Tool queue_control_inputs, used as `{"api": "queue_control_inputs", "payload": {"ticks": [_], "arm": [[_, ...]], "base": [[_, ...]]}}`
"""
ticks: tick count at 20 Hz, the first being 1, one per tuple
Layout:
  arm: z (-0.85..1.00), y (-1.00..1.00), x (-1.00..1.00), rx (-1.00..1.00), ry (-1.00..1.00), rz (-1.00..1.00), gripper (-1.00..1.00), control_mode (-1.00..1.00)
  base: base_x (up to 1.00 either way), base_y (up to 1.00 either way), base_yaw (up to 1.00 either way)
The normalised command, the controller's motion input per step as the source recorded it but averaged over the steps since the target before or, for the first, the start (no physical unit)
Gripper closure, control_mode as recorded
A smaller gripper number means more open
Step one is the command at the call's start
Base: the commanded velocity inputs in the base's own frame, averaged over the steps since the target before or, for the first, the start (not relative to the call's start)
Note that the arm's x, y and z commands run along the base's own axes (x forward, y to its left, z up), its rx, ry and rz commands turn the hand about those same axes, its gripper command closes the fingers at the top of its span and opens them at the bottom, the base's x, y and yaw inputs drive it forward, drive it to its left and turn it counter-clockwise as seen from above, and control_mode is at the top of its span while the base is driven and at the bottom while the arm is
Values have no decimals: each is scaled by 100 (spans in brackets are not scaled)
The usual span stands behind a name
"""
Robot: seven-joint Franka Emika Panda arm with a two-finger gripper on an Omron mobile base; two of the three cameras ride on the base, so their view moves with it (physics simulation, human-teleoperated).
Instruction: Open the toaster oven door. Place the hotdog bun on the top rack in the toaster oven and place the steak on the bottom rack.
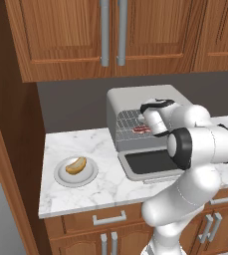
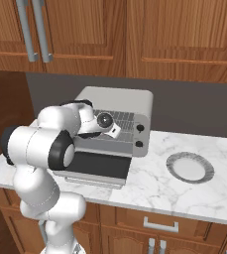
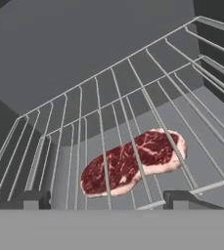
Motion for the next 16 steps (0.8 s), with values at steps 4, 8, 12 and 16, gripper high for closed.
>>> {"api": "queue_control_inputs", "payload": {"ticks": [4, 8, 12, 16], "arm": [[-20, 2, 0, 0, 0, 0, -100, -100], [-20, 3, 0, 0, 0, 0, -100, -100], [-20, 2, 0, 0, 0, 0, -100, -100], [-26, 5, -7, 0, 1, 0, -100, -100]], "base": [[0, 0, 0], [0, 0, 0], [0, 0, 0], [0, 0, 0]]}}
